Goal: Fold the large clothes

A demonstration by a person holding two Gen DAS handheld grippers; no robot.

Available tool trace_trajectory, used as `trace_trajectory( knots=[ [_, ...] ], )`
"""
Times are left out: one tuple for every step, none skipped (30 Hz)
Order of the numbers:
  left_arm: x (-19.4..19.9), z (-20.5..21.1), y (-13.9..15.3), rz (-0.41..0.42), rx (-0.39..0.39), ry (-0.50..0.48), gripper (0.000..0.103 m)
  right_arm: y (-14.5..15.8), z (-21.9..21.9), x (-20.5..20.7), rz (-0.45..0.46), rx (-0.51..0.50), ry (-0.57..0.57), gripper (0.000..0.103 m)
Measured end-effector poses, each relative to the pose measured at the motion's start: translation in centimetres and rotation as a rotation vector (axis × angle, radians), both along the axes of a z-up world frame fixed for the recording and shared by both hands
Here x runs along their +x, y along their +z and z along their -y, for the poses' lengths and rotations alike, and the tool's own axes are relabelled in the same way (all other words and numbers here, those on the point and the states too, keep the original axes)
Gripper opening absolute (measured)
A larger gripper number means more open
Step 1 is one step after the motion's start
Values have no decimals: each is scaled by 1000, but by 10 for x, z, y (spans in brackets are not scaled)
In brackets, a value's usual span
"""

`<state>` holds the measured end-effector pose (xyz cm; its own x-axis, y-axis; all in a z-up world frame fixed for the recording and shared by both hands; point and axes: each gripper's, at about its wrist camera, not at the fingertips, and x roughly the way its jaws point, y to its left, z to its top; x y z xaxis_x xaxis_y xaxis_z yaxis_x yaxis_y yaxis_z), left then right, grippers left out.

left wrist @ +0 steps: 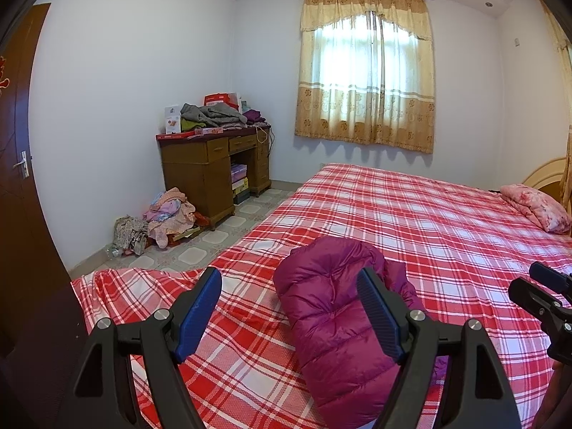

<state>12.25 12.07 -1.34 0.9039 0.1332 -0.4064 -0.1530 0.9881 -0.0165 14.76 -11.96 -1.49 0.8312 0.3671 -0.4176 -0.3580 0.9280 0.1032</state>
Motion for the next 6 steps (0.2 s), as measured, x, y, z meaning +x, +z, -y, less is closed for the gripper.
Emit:
trace_trajectory(
  knots=[
    [0, 0, -1, 3, 7, 4, 79, 0, 0, 0, -2, 0, 0, 85],
    [0, 0, -1, 8, 12, 4, 79, 0, -1, 0, -4, -1, 1, 85],
    [-1, 1, -1, 14, 20, 5, 79, -1, -1, 0, -5, -2, 1, 85],
    [-1, 2, -2, 17, 31, 6, 79, -1, -1, 0, -6, -2, 1, 85],
    [-1, 3, -2, 19, 37, 5, 79, -2, -1, 0, -6, -3, 2, 85],
    [-1, 4, -3, 18, 37, 1, 79, -1, -2, -1, -6, -5, 2, 85]
  ],
)
